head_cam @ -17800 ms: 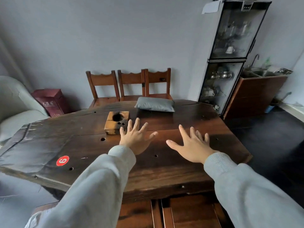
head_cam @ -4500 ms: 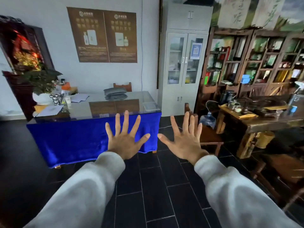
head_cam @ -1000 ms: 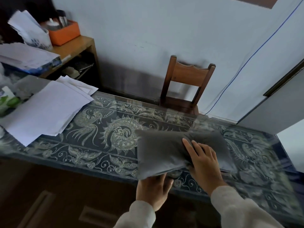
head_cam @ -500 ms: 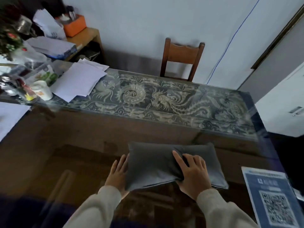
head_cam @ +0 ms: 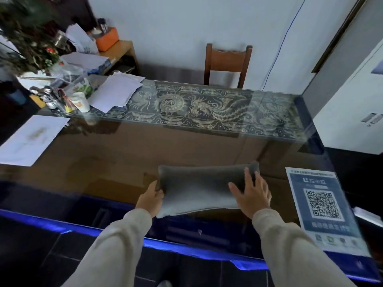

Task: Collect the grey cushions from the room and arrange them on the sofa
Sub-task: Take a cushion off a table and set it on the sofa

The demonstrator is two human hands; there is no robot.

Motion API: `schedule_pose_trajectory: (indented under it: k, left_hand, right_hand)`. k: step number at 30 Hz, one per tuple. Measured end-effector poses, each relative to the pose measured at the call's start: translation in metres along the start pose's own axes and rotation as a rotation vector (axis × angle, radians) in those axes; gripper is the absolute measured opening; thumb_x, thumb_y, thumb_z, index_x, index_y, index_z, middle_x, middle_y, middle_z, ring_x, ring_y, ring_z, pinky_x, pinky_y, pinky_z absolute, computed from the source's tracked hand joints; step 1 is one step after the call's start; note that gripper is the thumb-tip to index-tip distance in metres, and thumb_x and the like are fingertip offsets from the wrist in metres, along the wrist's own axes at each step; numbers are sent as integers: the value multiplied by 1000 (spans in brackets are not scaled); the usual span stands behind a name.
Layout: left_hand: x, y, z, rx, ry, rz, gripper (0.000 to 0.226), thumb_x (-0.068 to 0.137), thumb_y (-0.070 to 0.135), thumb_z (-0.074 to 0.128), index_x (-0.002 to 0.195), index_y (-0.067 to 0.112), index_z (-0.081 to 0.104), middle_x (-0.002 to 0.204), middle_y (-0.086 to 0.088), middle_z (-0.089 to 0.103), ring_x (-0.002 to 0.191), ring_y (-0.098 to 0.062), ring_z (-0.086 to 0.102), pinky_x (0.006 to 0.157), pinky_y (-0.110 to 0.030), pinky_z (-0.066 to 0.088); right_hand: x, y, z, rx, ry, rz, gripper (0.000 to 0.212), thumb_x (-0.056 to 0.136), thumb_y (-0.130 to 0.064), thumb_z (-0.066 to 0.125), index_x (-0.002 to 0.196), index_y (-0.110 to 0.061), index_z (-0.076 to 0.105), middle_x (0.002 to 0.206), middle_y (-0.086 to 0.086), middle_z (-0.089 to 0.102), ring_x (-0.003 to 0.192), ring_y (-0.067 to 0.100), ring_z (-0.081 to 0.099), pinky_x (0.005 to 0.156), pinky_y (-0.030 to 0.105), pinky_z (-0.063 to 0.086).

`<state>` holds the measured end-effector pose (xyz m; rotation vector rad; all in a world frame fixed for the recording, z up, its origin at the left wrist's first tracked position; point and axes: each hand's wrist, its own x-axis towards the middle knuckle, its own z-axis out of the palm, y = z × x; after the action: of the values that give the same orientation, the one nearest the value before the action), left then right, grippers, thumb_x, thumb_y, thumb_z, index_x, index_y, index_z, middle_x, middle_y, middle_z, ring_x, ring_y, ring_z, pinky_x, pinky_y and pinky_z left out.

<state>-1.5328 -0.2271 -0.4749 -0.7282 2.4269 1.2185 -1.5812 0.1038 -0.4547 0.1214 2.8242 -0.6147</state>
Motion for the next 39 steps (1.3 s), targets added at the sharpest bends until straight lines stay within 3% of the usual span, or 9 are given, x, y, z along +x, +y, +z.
schedule_pose_trajectory:
  k: [2,5,10,13,17,22,27,35,39]
  left_hand:
    - [-4,16,7,-117,-50,-57,59,110,42,47,164,28,28,152,-13,53,132,-38,55,105,-47,47]
    - [-2,28,15,-209,-54,-90,74,105,49,56,166,23,24,156,-10,49,138,-38,52,112,-50,45]
    - [-18,23,11,-254,27,-81,67,101,43,66,158,19,38,143,-8,59,128,-34,58,110,-51,48]
    - [-32,19,-3,-298,85,-97,74,97,44,71,159,21,37,144,-8,58,129,-34,57,109,-51,49]
    - [-42,13,-34,-321,181,-41,71,92,43,77,151,21,44,125,1,59,111,-25,58,94,-38,49]
    - [-83,-16,-106,-385,361,5,70,88,44,81,146,22,49,120,4,59,110,-24,58,91,-35,45]
    - [-147,-66,-190,-450,581,9,73,86,43,84,148,24,50,120,4,59,115,-27,59,89,-32,41]
    - [-317,-197,-315,-512,883,-39,76,83,45,87,148,23,54,136,-6,67,126,-30,63,106,-43,50]
    - [-432,-279,-361,-519,1067,-96,77,81,48,86,148,25,56,136,-3,69,126,-29,63,107,-40,49]
  right_hand:
    - [6,16,-7,176,-79,163,98,96,-74,45,167,-23,2,172,14,12,157,39,13,124,56,19]
    - [19,23,-8,432,-137,239,110,94,-68,59,167,-9,1,170,18,21,153,38,26,121,47,26]
    - [18,23,-4,506,-57,247,107,89,-59,73,164,-5,19,160,17,39,146,38,39,120,51,35]
    - [8,8,-1,541,-29,231,113,85,-60,78,165,-8,19,162,14,38,148,37,37,120,51,35]
    - [-6,-28,-3,558,70,195,107,79,-60,83,159,-9,32,151,13,49,138,35,47,111,47,41]
    - [-37,-111,-15,572,76,25,84,77,-58,85,142,-17,52,132,8,62,109,24,56,100,43,49]
    - [-89,-212,-14,639,34,-132,84,76,-58,86,143,-20,53,132,3,63,122,30,60,102,47,51]
    - [-228,-373,28,666,-83,-438,77,72,-62,85,134,-24,58,129,0,64,108,23,60,91,35,46]
    - [-342,-444,61,661,-208,-574,82,74,-64,82,140,-25,53,134,1,63,118,29,62,102,47,52]
